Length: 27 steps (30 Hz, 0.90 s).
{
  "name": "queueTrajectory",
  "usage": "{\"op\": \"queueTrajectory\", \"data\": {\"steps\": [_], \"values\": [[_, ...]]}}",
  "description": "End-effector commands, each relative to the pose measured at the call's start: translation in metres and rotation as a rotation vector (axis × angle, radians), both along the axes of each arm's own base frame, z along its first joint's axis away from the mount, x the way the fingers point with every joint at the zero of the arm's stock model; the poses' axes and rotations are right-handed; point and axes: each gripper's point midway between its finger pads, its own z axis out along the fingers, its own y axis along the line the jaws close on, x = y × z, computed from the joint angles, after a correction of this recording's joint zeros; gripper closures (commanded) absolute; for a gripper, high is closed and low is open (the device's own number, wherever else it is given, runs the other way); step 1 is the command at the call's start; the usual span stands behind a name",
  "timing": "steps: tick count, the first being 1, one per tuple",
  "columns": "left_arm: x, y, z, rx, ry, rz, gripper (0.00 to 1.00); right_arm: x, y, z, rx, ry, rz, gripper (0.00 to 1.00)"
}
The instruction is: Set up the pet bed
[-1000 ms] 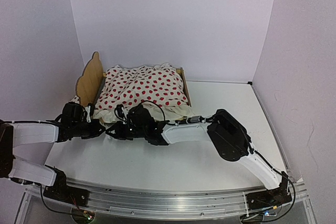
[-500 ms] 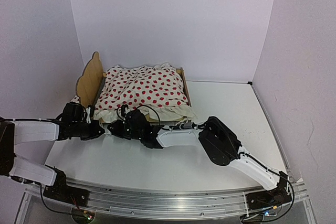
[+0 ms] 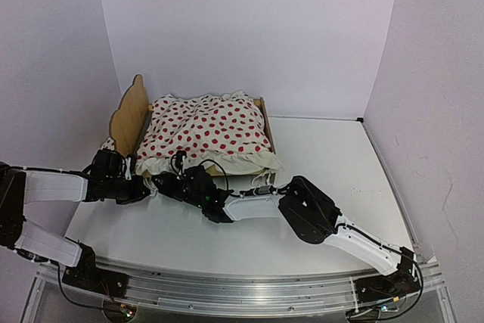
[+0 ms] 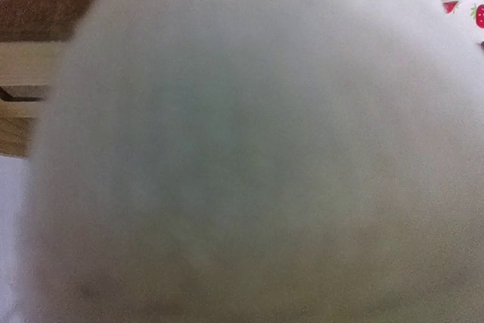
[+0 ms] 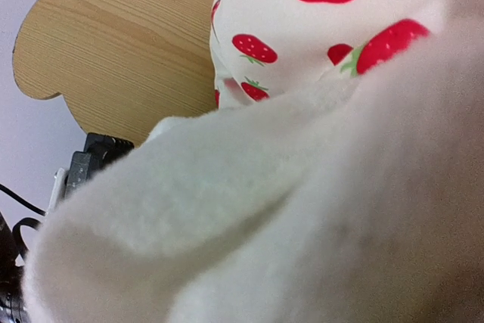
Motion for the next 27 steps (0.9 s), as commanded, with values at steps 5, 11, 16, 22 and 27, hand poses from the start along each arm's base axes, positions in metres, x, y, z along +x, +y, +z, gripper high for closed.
{"op": "queueTrajectory", "data": {"steps": [5, 11, 16, 22, 27], "values": [[0.024, -0.009, 0.025, -0.035, -0.096, -0.026, 1.0, -0.007, 0.006, -0.034, -0.006, -0.009, -0.039, 1.0], [0.025, -0.006, 0.023, -0.036, -0.101, -0.011, 1.0, -0.016, 0.007, -0.046, -0.02, 0.012, -0.016, 1.0], [0.028, -0.012, 0.028, -0.05, -0.125, -0.045, 0.99, -0.021, 0.004, -0.065, -0.041, 0.063, -0.007, 1.0], [0.029, -0.012, 0.029, -0.048, -0.112, -0.05, 1.0, -0.019, -0.006, -0.082, -0.064, 0.119, -0.039, 1.0], [0.017, -0.012, 0.019, -0.04, -0.037, -0.066, 1.0, -0.017, -0.007, -0.086, -0.096, 0.108, -0.044, 1.0]]}}
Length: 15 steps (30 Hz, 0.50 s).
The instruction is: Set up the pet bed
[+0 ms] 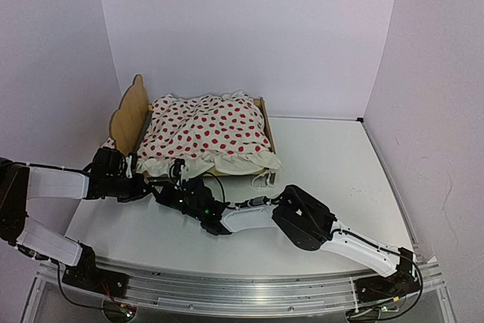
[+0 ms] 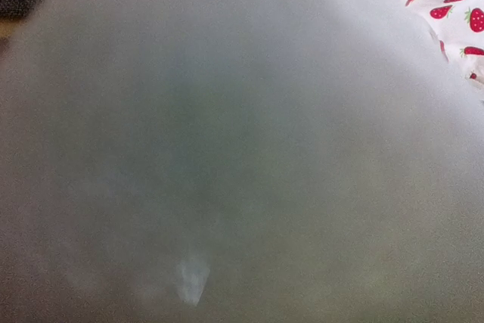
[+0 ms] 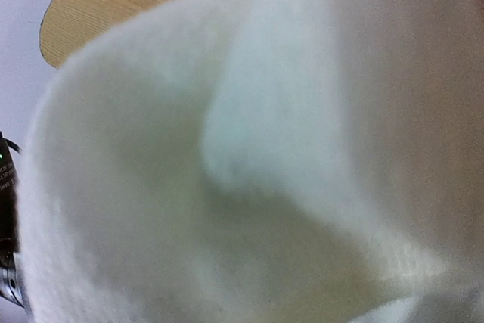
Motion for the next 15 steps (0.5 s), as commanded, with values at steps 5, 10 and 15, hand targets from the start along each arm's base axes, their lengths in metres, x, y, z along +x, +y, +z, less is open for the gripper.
{"op": "queueTrajectory", "data": {"steps": [5, 10, 15], "values": [[0.012, -0.009, 0.021, -0.022, -0.033, -0.042, 1.0, 0.004, -0.022, -0.095, -0.215, 0.206, -0.052, 1.0], [0.004, -0.009, 0.015, -0.026, 0.032, -0.033, 1.0, 0.009, -0.025, -0.096, -0.231, 0.202, -0.076, 1.0], [0.008, -0.005, 0.021, 0.0, 0.039, -0.014, 0.84, 0.012, -0.022, -0.083, -0.226, 0.164, -0.072, 1.0]]}}
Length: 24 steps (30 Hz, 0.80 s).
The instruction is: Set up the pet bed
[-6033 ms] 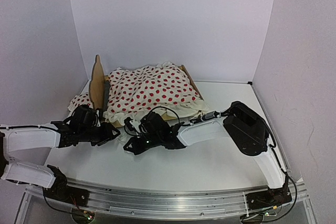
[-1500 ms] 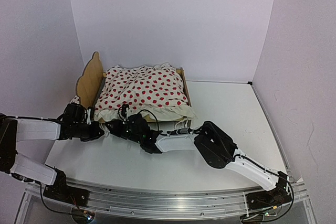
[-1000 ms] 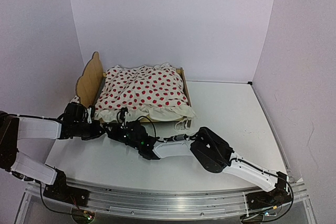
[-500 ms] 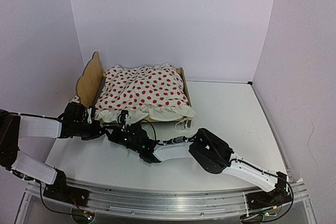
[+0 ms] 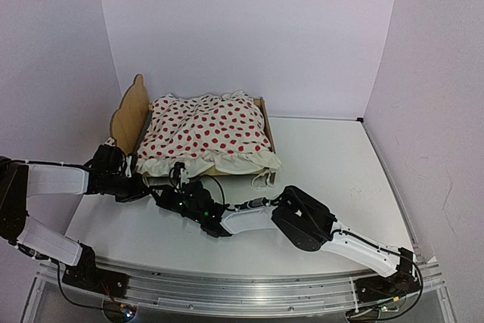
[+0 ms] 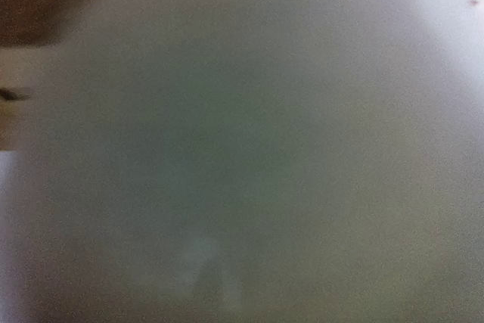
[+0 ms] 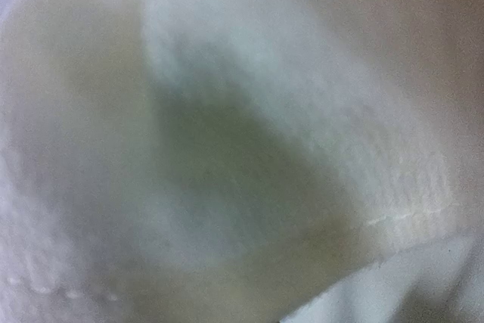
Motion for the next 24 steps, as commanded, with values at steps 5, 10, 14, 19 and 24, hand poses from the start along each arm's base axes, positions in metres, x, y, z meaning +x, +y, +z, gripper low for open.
{"op": "queueTrajectory", "data": {"steps": [5, 10, 14, 19, 24], "values": [[0.009, -0.014, 0.047, -0.038, 0.0, -0.058, 0.7, 0.019, -0.022, -0.06, -0.183, 0.106, -0.079, 1.0], [-0.005, -0.014, 0.07, -0.044, 0.023, -0.076, 0.53, 0.022, -0.021, -0.052, -0.165, 0.083, -0.084, 1.0], [-0.01, -0.013, 0.108, -0.028, -0.094, -0.127, 0.36, 0.023, -0.021, -0.046, -0.157, 0.062, -0.085, 1.0], [0.0, -0.012, 0.178, 0.014, -0.378, -0.175, 0.21, 0.023, -0.021, -0.04, -0.151, 0.04, -0.082, 1.0], [0.046, 0.017, 0.268, 0.29, -0.734, -0.105, 0.13, 0.021, -0.02, -0.037, -0.153, 0.022, -0.067, 1.0]]}}
